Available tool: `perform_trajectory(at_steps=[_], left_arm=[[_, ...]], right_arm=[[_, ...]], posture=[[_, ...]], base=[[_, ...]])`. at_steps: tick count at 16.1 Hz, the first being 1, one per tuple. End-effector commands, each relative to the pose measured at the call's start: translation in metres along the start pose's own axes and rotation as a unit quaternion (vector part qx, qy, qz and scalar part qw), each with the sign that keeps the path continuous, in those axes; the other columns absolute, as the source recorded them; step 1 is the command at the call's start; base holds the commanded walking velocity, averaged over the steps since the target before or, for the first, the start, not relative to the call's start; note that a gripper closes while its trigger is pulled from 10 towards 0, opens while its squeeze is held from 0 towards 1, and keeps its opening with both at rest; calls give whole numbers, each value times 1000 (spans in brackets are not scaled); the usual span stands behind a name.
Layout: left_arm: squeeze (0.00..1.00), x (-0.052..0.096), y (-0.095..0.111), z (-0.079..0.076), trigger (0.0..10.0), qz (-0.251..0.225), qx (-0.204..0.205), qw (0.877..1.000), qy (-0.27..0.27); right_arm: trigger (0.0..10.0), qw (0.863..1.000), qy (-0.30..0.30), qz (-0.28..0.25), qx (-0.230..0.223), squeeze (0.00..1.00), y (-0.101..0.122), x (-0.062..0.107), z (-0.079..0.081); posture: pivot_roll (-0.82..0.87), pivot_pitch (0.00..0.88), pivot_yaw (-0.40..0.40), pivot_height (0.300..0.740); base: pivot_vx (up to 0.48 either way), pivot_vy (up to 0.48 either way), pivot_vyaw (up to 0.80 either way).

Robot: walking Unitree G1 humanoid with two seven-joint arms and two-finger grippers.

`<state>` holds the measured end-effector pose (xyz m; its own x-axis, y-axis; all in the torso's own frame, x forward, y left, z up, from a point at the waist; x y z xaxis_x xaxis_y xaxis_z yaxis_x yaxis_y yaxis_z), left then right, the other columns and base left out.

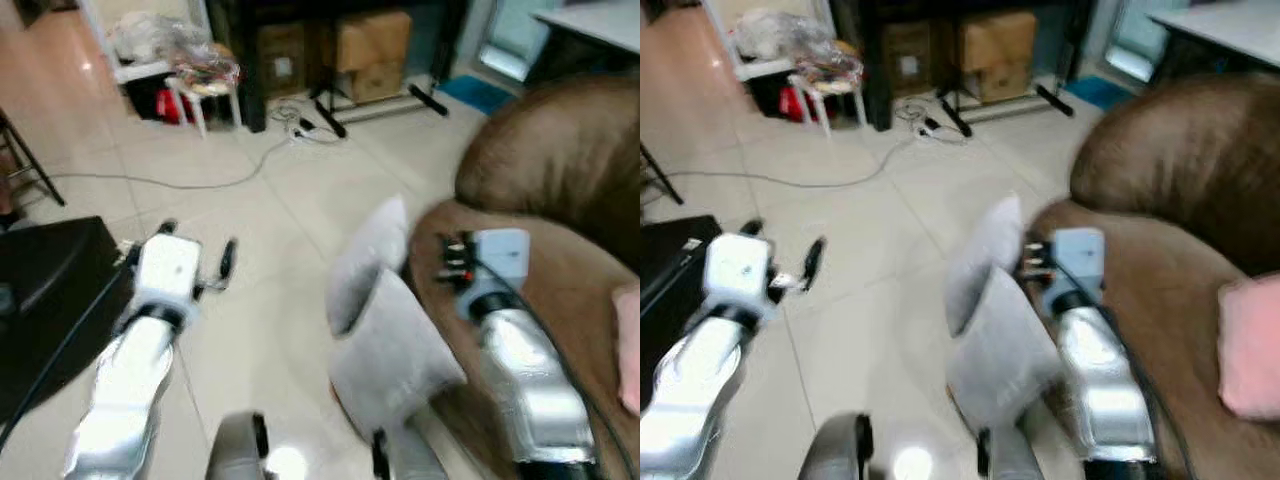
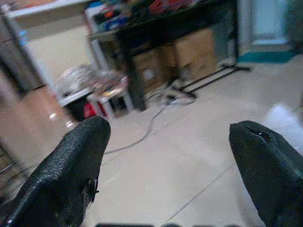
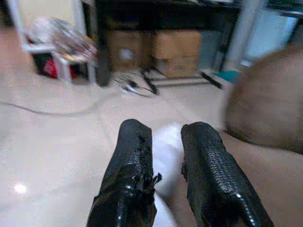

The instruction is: Move the pillow to the sofa from floor

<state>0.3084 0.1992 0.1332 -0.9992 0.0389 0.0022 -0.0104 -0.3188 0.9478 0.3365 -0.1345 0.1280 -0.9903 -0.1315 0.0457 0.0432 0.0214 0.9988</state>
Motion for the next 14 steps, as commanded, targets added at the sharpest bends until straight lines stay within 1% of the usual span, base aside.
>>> perform_trajectory(at_steps=[1,3,7,14], left_arm=[[0,-3,4,-6,10000,-5,4,1000,-9],[0,-3,3,-5,10000,-3,0,1000,-7],[0,-3,3,-7,10000,-5,-2,1000,-13],[0,0,1,-7,10000,-5,-12,1000,-17]], right_arm=[[10000,1000,-4,-1,9,0,0,1,-6],[10000,1000,-2,-4,5,0,1,2,-5],[10000,1000,-5,2,-7,0,-3,4,-7],[10000,1000,-2,2,-6,0,-5,5,-7]], posture=[[-136,0,8,617],[-132,0,6,617],[-136,0,10,612],[-130,0,4,548]], base=[[300,0,0],[272,0,0],[0,0,0],[0,0,0]])
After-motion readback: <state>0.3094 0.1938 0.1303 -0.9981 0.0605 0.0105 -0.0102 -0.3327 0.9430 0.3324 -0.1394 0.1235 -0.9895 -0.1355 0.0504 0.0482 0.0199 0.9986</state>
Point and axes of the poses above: a point about 5 cm out from each wrist's last joint towards the gripper, its own x axis pointing back from the gripper into the wrist, its own y axis along the axis of the wrist's last joint, z = x × y, the point moved 6 cm from there along -x, pointing out of the wrist towards the gripper, and after that the axes turned 1 degree about -x, right-handed, at the moved point
